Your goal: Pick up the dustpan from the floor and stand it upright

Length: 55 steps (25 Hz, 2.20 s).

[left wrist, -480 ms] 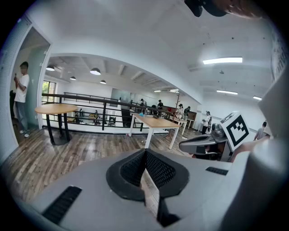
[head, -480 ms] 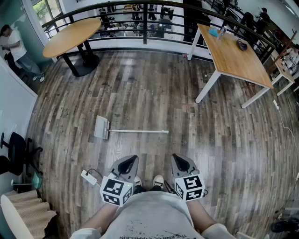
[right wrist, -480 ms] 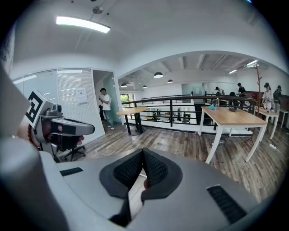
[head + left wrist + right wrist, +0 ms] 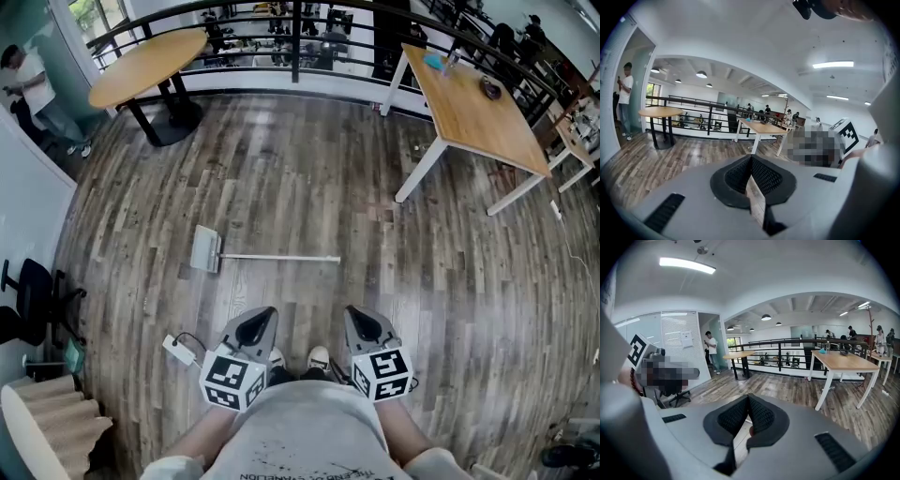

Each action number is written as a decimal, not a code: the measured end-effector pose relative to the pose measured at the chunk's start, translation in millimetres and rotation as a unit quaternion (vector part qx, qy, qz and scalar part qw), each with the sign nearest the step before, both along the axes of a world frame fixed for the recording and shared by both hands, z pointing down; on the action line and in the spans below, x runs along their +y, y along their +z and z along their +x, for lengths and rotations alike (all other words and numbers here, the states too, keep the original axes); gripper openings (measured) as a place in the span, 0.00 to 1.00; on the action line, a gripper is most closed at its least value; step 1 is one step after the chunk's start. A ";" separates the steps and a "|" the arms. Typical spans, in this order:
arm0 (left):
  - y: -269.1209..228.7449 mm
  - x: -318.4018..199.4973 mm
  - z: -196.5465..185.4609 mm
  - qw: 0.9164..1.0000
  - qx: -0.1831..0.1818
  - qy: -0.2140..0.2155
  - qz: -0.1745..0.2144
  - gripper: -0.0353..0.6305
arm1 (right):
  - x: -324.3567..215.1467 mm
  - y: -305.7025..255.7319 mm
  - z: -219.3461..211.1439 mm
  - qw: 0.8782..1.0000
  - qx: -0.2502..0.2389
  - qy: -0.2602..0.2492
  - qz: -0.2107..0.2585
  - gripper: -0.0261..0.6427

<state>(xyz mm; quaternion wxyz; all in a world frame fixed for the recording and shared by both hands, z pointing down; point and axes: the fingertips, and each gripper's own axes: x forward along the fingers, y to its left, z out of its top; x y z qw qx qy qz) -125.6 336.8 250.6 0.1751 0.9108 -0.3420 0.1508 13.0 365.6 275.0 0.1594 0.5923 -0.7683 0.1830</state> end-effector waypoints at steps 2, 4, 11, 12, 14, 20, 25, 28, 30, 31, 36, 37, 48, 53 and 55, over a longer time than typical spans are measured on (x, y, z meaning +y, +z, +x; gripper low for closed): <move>-1.3 -0.8 -2.3 1.000 0.002 -0.001 0.001 0.09 | -0.4 0.5 -2.2 1.000 0.000 0.000 -0.002 0.08; -1.9 -1.6 -5.4 1.000 0.003 -0.001 0.001 0.09 | -0.6 -0.1 -3.0 1.000 -0.003 0.006 0.001 0.08; 1.5 -4.2 -27.4 1.000 0.006 -0.001 -0.007 0.09 | -0.9 -6.4 -8.3 0.999 0.012 0.034 0.017 0.08; 1.5 -4.5 -31.6 1.000 0.007 0.001 -0.007 0.09 | -0.9 -6.6 -10.7 0.999 0.011 0.038 0.016 0.08; 0.6 -6.0 -40.0 1.000 0.010 0.005 -0.007 0.09 | -2.1 -7.7 -16.0 0.999 0.010 0.046 0.017 0.08; 1.5 -18.6 -56.7 1.000 0.016 0.020 -0.007 0.09 | -11.0 -10.4 -29.8 0.997 0.021 0.066 0.024 0.08; 5.8 -34.9 -51.9 0.999 0.018 0.028 -0.011 0.09 | -23.7 -6.5 -20.8 0.997 0.019 0.079 0.019 0.08; 10.0 -51.7 -43.2 0.999 0.017 0.026 -0.016 0.09 | -41.2 -1.3 -8.8 0.997 0.017 0.080 0.016 0.08; 14.1 -66.5 -33.9 0.999 0.014 0.024 -0.017 0.09 | -58.2 3.7 2.5 0.997 0.015 0.078 0.015 0.08; 16.4 -75.5 -28.3 1.000 0.012 0.022 -0.018 0.09 | -68.2 6.5 9.2 0.997 0.013 0.077 0.014 0.08; 21.5 -135.0 11.6 1.000 0.007 0.010 -0.020 0.09 | -131.1 16.1 54.8 0.998 0.006 0.068 0.010 0.08; 21.3 -148.9 21.4 1.000 0.007 0.007 -0.019 0.09 | -145.6 16.6 64.7 0.998 0.005 0.063 0.010 0.08; 19.1 -262.9 106.8 0.999 0.013 -0.039 -0.018 0.09 | -263.6 21.7 142.9 1.000 0.005 0.006 0.005 0.08; 21.9 -287.1 113.6 0.999 0.005 -0.046 -0.025 0.09 | -284.8 32.0 147.4 1.000 -0.008 0.000 -0.014 0.08; 23.0 -297.3 114.2 0.999 0.003 -0.042 -0.026 0.09 | -294.1 36.4 146.0 1.000 -0.012 0.002 -0.020 0.08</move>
